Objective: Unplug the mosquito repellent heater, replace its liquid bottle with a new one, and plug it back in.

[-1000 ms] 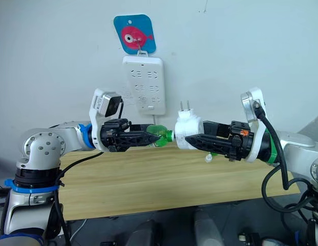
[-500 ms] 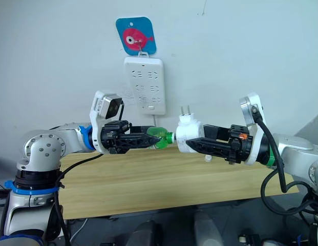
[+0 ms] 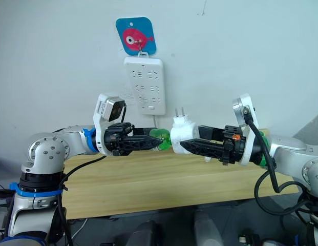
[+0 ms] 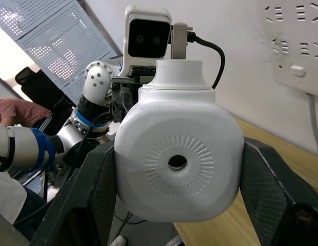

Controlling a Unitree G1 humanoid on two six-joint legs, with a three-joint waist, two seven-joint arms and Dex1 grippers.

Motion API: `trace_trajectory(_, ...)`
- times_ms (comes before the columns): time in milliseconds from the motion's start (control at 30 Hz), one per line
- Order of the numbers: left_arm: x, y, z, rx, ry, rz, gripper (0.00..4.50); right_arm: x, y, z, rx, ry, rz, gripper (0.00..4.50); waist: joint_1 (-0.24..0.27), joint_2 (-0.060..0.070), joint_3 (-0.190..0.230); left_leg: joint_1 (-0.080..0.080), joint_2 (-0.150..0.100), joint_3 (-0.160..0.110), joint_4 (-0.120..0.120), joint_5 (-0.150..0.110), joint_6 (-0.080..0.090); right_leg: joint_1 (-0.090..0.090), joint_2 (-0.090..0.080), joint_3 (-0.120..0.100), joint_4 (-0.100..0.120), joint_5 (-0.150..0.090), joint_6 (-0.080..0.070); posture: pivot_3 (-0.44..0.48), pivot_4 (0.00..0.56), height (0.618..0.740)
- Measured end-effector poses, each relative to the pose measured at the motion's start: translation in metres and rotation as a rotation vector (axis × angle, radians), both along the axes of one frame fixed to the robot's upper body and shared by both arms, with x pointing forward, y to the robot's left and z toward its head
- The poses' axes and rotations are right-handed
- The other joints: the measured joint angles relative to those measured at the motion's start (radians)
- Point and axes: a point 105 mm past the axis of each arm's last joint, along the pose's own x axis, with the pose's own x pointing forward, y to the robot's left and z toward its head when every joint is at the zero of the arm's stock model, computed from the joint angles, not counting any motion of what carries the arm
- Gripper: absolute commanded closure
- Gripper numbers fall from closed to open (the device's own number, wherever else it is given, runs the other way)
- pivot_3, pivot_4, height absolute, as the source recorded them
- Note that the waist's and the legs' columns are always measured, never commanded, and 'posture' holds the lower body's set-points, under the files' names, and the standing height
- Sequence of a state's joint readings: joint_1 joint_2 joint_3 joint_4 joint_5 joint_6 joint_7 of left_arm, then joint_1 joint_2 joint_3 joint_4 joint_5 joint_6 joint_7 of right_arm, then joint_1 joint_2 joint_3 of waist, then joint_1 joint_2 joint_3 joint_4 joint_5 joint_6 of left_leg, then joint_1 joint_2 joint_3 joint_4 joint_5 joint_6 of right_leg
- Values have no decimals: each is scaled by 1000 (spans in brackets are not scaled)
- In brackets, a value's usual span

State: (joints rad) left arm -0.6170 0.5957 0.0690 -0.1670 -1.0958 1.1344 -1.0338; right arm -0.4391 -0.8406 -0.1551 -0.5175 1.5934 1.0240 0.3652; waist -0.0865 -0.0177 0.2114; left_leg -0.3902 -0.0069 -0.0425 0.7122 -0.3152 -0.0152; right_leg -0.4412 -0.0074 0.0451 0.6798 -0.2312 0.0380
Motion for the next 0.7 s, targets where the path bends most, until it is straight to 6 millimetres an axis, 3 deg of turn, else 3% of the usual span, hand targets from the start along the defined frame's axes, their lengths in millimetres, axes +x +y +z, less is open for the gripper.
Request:
trace_trajectory(267, 0, -2, -6, -13, 20, -1, 2171, 1, 2, -3, -24, 35, -6, 1559, 0, 0, 0, 0, 0, 0, 0, 0, 0, 0, -2, 0, 0, 0, 0, -152, 141, 730)
trace_trajectory(400, -6, -13, -6, -26, 10, -42, 2171, -3, 4, -9, -50, 98, 24, 122, 0, -1, 0, 0, 0, 0, 0, 0, 0, 0, -2, 0, 0, 0, 0, -153, 143, 730)
trace_trajectory(433, -9, -18, -7, -28, 9, -62, 2171, -5, 5, -11, -55, 115, 41, 0, 0, -1, 0, 0, 0, 0, 0, 0, 0, 0, -2, 0, 0, 0, 0, -153, 143, 730)
trace_trajectory(700, -1, -21, -7, -56, 24, -11, 2171, -5, -7, -14, -130, 155, 15, 0, 0, 0, -1, 0, 0, 0, 0, 0, 0, 0, -1, 0, 0, 0, 0, -157, 146, 730)
